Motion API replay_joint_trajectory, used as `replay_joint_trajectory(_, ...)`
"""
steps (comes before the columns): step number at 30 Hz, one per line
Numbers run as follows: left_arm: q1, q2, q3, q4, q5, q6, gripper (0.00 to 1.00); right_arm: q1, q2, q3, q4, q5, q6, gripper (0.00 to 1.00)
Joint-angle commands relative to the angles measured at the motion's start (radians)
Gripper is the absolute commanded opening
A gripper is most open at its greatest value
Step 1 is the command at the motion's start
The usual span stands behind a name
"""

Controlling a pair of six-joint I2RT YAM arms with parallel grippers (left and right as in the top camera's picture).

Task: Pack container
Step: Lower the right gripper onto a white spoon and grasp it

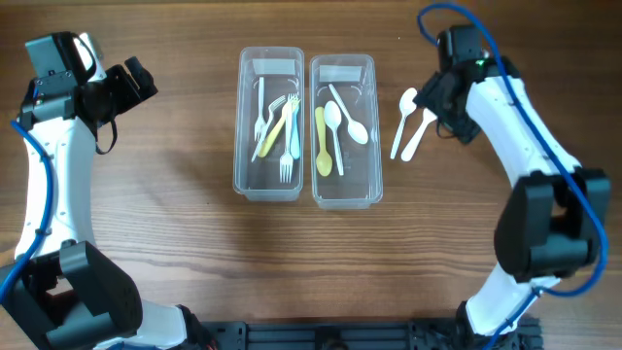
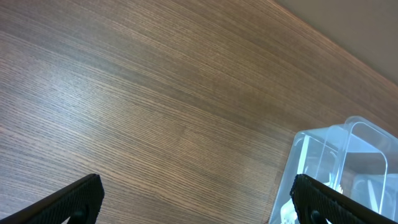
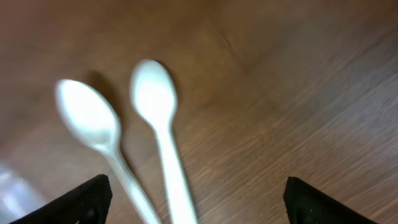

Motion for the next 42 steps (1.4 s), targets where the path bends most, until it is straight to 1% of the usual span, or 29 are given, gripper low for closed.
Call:
replay_joint_trajectory(1,0.004,-0.026,0.020,0.000,0.001,-0.005,1.00,0.002,0.071,-0.007,0.022,-0.033,0.053,0.87)
replay_joint_trajectory(6,0.004,-0.026,0.020,0.000,0.001,-0.005,1.00,0.002,0.130,-0.007,0.048,-0.065,0.055,0.85)
replay_joint_trajectory(10,0.004,-0.026,0.020,0.000,0.001,-0.005,1.00,0.002,0.155,-0.007,0.049,-0.065,0.055,0.82)
replay_joint_trajectory(12,0.004,-0.026,0.020,0.000,0.001,-0.005,1.00,0.002,0.161,-0.007,0.051,-0.071,0.055,0.80)
replay_joint_trajectory(14,0.004,-0.026,0.020,0.000,0.001,-0.005,1.00,0.002,0.167,-0.007,0.058,-0.079,0.055,0.76)
replay_joint_trajectory(20,0.004,-0.026,0.020,0.000,0.001,-0.005,1.00,0.002,0.170,-0.008,0.066,-0.097,0.054,0.75)
replay_joint_trajectory(29,0.004,-0.026,0.020,0.000,0.001,-0.005,1.00,0.002,0.171,-0.008,0.064,-0.104,0.054,0.67)
replay_joint_trajectory(34,0.004,-0.026,0.020,0.000,0.001,-0.005,1.00,0.002,0.203,-0.008,0.065,-0.128,0.051,0.68)
replay_joint_trajectory(36,0.004,-0.026,0.020,0.000,0.001,-0.005,1.00,0.002,0.223,-0.008,0.065,-0.153,0.050,0.72)
replay_joint_trajectory(39,0.004,-0.026,0.020,0.000,0.001,-0.005,1.00,0.002,0.238,-0.008,0.066,-0.154,0.051,0.72)
replay_joint_trajectory(40,0.004,-0.026,0.020,0.000,0.001,-0.005,1.00,0.001,0.238,-0.008,0.069,-0.154,0.051,0.67)
replay_joint_trajectory(42,0.004,-0.026,0.020,0.000,0.001,-0.005,1.00,0.001,0.238,-0.008,0.069,-0.155,0.051,0.49)
